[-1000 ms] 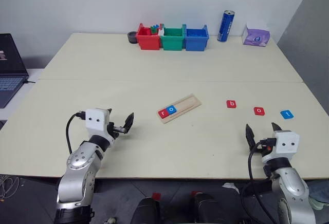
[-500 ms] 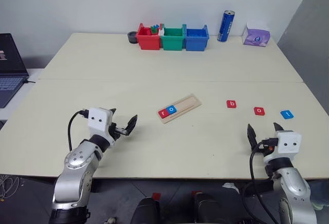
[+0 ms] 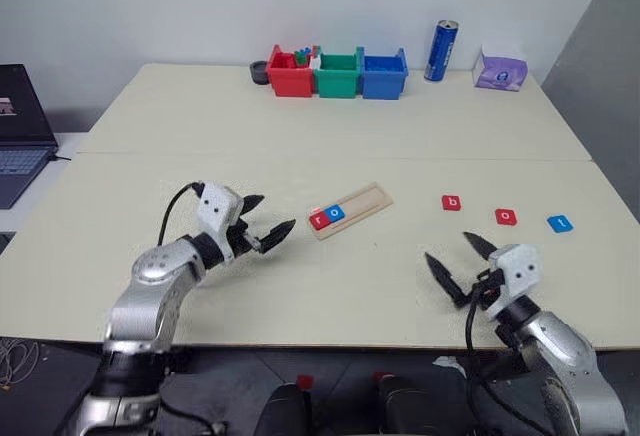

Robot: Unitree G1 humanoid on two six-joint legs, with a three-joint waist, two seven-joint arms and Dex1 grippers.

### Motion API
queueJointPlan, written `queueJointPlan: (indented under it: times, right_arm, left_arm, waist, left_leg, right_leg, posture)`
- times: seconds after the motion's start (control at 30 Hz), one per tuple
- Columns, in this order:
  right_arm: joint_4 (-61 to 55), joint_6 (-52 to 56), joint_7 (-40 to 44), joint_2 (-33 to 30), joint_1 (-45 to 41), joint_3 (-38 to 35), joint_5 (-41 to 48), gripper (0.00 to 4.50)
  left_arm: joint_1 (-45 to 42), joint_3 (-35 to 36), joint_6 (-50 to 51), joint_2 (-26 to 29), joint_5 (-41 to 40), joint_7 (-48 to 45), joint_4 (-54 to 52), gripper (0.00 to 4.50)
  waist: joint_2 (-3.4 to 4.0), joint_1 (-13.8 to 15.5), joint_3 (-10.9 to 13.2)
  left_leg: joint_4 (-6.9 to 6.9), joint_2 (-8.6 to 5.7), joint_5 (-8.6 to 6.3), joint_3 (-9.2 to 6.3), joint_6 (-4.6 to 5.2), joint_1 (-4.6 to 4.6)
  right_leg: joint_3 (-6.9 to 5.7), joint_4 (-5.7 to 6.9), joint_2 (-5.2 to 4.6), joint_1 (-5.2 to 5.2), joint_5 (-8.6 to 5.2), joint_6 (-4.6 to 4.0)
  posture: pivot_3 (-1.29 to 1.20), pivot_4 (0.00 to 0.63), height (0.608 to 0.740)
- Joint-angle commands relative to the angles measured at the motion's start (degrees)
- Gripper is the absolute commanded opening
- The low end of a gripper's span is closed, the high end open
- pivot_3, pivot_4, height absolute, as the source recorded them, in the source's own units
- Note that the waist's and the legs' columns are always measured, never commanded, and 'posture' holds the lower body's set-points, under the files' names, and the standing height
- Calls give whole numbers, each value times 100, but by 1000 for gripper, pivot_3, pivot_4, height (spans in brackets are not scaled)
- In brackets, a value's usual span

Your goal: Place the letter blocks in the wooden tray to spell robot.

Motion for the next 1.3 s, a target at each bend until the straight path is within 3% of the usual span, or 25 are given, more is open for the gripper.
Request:
queueJointPlan:
  times: [0.03,0.2,0.53,1.2,1.3]
  right_arm:
    - [-647,483,319,-313,-127,129,360,4447]
    - [-918,670,330,-564,-147,236,261,4447]
    - [-966,515,85,-460,-93,281,-14,4447]
    - [-1184,640,89,-448,-85,355,-80,4447]
    - [-1200,648,84,-442,-81,356,-80,4500]
  left_arm:
    - [-505,-331,-362,78,203,-560,645,4500]
    - [-1215,-735,-753,36,478,-1222,1722,4500]
    - [-1832,-1144,-1410,-249,1036,-1471,2782,4500]
    - [-1921,-1493,-978,-430,1793,-1275,2917,4500]
    - [-1910,-1575,-879,-398,1850,-1310,2882,3893]
  waist:
    - [-4,1,2]
    - [-16,1,9]
    - [-30,3,17]
    - [-36,3,20]
    - [-36,2,19]
  left_leg:
    - [-1,-1,0,0,0,-2]
    - [-1,-8,-1,1,0,-8]
    - [1,-5,-1,0,0,-12]
    - [6,-5,0,-4,0,-10]
    - [6,-5,0,-4,0,-7]
  right_leg:
    - [-2,-3,0,0,0,0]
    - [-11,-5,4,-2,-1,1]
    - [-12,-4,7,-4,-1,2]
    - [-15,2,8,-1,0,2]
    - [-15,3,7,2,0,3]
  posture:
    - [0,150,740]
    - [0,150,740]
    - [0,150,740]
    - [0,150,740]
    - [0,150,740]
